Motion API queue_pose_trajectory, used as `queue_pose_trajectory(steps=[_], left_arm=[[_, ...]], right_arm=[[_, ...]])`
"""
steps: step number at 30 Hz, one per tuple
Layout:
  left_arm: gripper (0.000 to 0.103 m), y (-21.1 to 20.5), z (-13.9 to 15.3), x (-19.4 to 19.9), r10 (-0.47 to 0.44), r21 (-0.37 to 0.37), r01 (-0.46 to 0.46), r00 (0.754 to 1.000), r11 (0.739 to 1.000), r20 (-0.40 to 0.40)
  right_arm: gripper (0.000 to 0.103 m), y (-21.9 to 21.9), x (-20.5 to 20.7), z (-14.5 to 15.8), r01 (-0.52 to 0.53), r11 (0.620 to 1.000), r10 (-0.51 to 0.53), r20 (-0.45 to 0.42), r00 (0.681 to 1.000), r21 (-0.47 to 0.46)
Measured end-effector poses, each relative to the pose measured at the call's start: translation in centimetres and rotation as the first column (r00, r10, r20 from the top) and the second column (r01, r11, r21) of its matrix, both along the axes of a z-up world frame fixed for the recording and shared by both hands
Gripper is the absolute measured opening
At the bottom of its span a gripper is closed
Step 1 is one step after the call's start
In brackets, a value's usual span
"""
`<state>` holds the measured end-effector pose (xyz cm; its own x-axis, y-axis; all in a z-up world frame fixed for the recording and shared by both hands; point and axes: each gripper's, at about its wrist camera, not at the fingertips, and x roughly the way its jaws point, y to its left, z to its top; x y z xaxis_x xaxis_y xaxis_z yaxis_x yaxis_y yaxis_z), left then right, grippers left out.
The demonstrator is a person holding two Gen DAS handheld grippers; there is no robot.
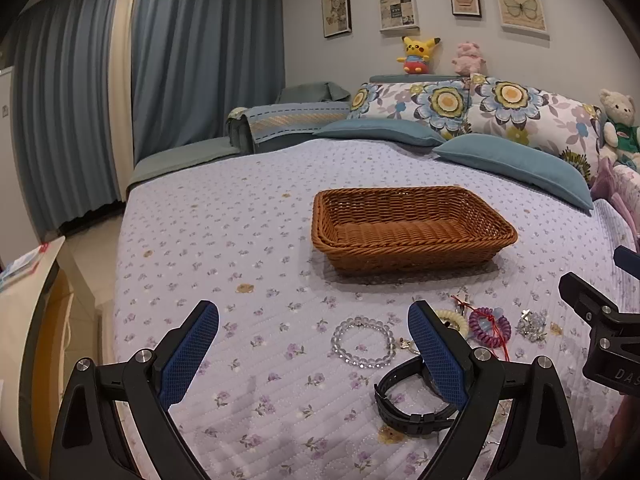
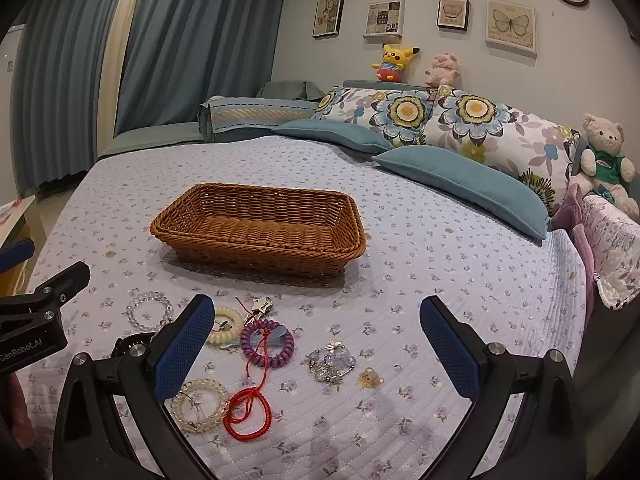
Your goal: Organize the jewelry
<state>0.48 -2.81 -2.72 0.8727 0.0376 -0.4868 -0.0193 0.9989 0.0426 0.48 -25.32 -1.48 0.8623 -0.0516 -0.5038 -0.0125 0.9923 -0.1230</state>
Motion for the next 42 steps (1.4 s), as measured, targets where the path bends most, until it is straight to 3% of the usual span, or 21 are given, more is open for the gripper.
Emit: queue_pose_trajectory(steps=[42], left_arm=[[0.096, -0.13, -0.74, 0.41, -0.002, -0.016, 0.002, 1.0, 1.0, -0.026]], right_arm=[[0.103, -0.06, 0.2, -0.69, -0.002, 1.0, 0.002, -0.006, 1.0, -0.003]])
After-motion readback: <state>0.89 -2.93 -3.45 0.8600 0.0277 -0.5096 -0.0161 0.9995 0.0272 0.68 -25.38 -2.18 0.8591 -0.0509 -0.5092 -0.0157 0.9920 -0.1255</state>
